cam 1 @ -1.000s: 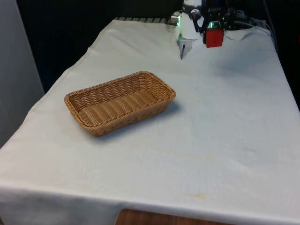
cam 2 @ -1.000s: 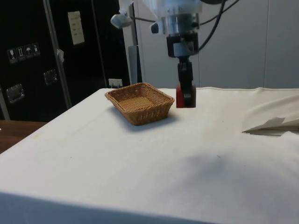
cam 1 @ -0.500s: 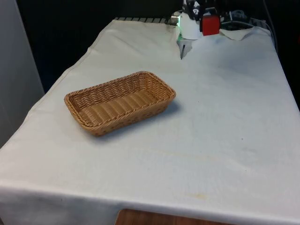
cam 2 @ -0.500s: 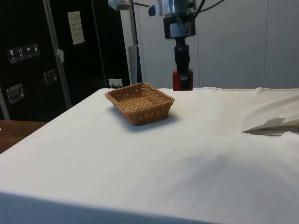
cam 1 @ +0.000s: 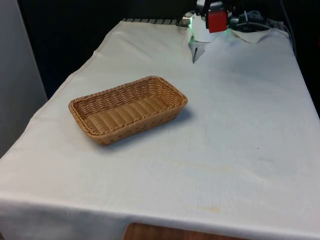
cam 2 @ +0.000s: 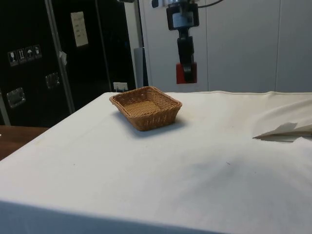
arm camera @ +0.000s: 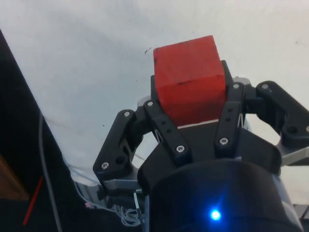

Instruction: Pick up the cube and place it into the basket.

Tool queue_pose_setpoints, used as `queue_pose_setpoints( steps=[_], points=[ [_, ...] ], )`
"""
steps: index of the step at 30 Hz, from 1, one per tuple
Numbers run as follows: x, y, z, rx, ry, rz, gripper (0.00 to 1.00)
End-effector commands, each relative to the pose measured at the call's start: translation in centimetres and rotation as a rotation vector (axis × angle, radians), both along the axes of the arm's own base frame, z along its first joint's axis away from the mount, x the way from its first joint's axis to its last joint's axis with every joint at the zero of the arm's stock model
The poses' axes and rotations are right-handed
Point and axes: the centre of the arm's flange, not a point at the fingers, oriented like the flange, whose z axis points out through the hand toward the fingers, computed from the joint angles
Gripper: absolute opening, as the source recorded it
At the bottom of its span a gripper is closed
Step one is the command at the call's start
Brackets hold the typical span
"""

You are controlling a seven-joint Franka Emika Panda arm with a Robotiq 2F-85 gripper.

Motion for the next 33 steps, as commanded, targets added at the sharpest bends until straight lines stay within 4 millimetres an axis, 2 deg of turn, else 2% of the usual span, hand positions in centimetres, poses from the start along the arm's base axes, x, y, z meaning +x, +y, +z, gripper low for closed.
queue_pose_setpoints(
  steps=[1,13,23,24,25,31,33],
  points=[
    [0.3,-0.3,0.0,-0.003,0.008,0.0,0.0],
    [2.0,-0.8,0.2,-0.002,-0.001,-0.007,0.0],
    [4.8,-1.7,0.2,-0.009,-0.008,-0.022,0.0],
    [4.3,-1.5,0.2,-0.011,-0.006,-0.019,0.0],
    [5.1,-1.7,0.3,-0.01,-0.01,-0.022,0.0],
    [6.6,-2.2,0.3,-0.016,-0.016,-0.03,0.0],
    [6.6,-2.2,0.3,-0.021,-0.015,-0.032,0.0]
  ],
)
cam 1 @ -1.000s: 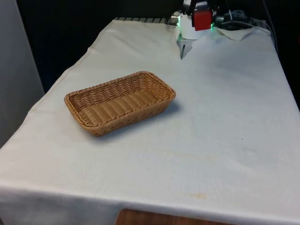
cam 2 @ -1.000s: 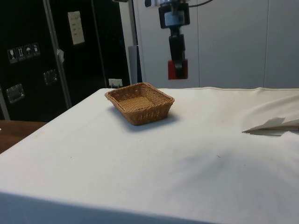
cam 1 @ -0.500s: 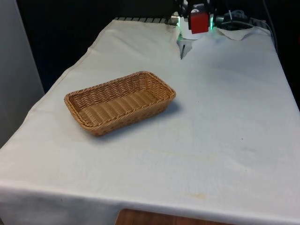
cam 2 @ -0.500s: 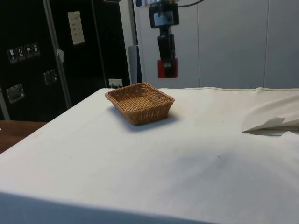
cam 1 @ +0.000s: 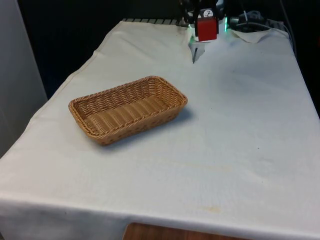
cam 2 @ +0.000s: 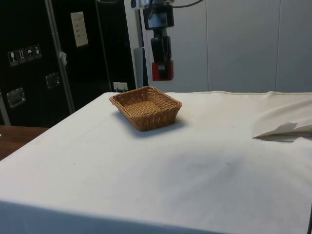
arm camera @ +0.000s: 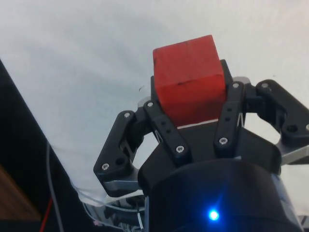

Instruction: Pick up the cube and place it into the basket.

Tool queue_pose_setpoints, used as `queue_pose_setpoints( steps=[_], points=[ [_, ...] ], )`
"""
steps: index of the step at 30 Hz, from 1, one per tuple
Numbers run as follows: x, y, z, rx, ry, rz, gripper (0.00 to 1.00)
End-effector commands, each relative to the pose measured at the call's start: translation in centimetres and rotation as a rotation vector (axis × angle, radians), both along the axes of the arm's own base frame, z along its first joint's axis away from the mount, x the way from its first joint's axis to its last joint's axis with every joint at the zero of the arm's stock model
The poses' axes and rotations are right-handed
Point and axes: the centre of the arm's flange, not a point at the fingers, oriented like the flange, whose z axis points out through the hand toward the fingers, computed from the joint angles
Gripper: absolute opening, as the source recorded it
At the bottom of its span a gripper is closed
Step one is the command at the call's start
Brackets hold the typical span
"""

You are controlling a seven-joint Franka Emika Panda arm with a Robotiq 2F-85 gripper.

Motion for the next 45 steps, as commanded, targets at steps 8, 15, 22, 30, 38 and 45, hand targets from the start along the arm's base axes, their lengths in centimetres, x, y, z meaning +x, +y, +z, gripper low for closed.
queue_pose_setpoints(
  steps=[8,15,22,30,38,45],
  points=[
    [1.5,-0.5,-0.3,-0.009,-0.004,-0.011,0.0],
    [2.6,-1.1,-0.5,-0.012,-0.019,-0.016,0.0],
    [3.3,-1.5,-0.9,-0.028,-0.036,-0.023,0.0],
    [4.5,-2.1,-1.6,-0.047,-0.047,-0.031,0.0],
    [5.6,-3.4,-1.8,-0.058,-0.053,-0.041,0.0],
    [6.1,-5.0,-1.8,-0.059,-0.058,-0.05,0.0]
  ],
)
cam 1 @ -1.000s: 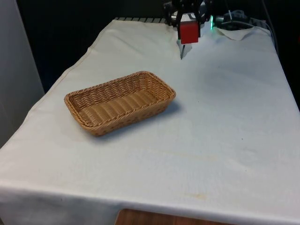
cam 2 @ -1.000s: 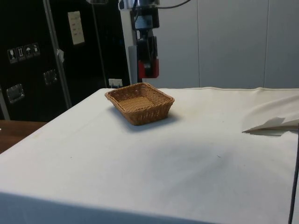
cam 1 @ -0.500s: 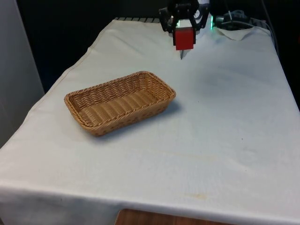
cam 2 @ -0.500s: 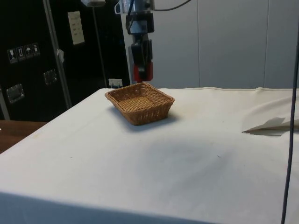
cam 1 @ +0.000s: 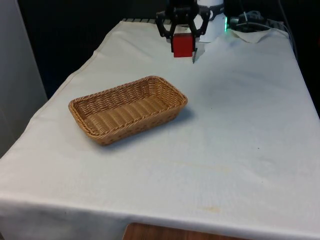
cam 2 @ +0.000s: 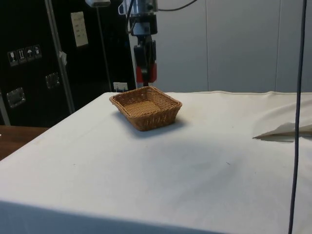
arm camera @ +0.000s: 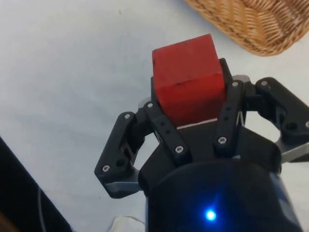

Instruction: Pick up the cube and place it into the basket.

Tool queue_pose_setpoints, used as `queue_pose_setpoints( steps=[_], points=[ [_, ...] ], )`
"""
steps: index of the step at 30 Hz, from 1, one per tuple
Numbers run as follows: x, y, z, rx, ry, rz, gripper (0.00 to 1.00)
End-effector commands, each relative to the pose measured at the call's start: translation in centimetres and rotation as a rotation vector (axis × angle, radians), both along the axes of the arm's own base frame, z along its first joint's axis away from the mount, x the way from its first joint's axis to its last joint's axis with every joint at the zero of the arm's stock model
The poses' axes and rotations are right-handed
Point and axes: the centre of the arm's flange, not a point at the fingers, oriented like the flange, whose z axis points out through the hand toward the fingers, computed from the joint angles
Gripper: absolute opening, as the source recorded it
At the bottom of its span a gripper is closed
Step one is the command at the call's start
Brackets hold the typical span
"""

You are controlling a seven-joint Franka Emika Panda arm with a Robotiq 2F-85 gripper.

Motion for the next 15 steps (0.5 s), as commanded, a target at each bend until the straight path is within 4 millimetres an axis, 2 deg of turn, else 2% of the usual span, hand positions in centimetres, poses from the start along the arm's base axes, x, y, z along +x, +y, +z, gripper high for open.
queue_pose_setpoints(
  steps=[1,2,9,10,15],
  points=[
    [0.2,-0.5,0.0,0.001,-0.001,-0.002,0.0],
    [0.1,-0.3,0.0,-0.001,-0.001,-0.002,0.0],
    [0.8,-2.5,0.1,-0.006,-0.007,-0.013,0.0],
    [0.6,-2.2,0.0,-0.01,-0.006,-0.012,0.0],
    [1.2,-3.8,0.0,-0.013,-0.009,-0.022,0.0]
  ],
)
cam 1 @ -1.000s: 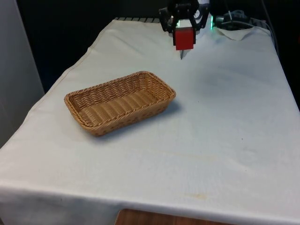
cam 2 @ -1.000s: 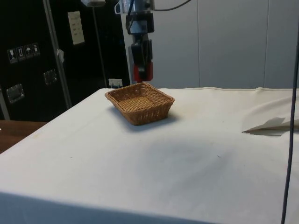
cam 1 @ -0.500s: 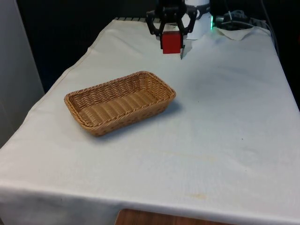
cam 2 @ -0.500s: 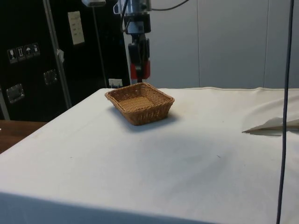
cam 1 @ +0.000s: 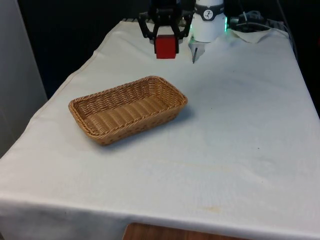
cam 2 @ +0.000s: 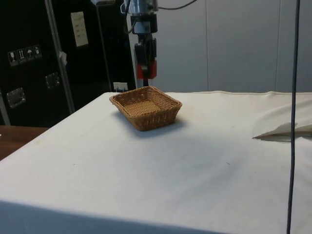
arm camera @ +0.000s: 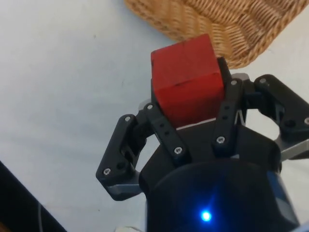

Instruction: Pick up the cube and place it into the basket.

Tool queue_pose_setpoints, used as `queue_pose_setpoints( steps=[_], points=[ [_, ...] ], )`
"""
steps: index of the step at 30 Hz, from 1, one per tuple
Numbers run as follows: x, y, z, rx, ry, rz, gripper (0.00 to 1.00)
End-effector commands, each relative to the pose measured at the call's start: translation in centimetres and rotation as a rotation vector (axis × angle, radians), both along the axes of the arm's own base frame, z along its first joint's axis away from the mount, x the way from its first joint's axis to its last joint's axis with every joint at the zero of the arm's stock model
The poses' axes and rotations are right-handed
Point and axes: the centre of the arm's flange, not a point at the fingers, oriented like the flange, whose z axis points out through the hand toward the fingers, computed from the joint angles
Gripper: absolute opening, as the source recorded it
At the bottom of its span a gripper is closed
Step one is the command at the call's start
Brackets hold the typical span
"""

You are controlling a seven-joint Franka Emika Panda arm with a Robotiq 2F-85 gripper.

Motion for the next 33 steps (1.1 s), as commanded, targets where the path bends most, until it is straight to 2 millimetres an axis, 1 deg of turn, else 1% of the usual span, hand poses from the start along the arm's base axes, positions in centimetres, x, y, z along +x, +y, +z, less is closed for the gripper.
queue_pose_setpoints(
  steps=[1,2,3,4,9,11,12,20,22,24,30,31,33],
  points=[
    [0.3,-0.6,0.0,0.002,-0.001,-0.003,0.0],
    [0.5,-1.0,0.0,-0.002,-0.001,-0.007,0.0],
    [0.4,-0.8,0.0,-0.006,-0.002,-0.005,0.0],
    [0.6,-1.3,-0.1,-0.004,-0.001,-0.008,0.0],
    [1.3,-2.6,-0.1,-0.016,-0.006,-0.02,0.0],
    [1.6,-2.9,-0.1,-0.02,-0.006,-0.023,0.0],
    [1.5,-2.8,-0.1,-0.026,-0.008,-0.023,0.0],
    [2.9,-4.7,-0.6,-0.039,-0.007,-0.04,0.0],
    [3.0,-4.7,-0.6,-0.05,-0.01,-0.042,0.0],
    [3.5,-5.3,-0.8,-0.051,-0.007,-0.047,0.0],
    [4.4,-6.1,-1.4,-0.066,-0.004,-0.059,0.0],
    [4.2,-6.0,-1.3,-0.072,-0.007,-0.059,0.0],
    [4.6,-6.3,-1.7,-0.069,-0.002,-0.065,0.0]
  ],
)
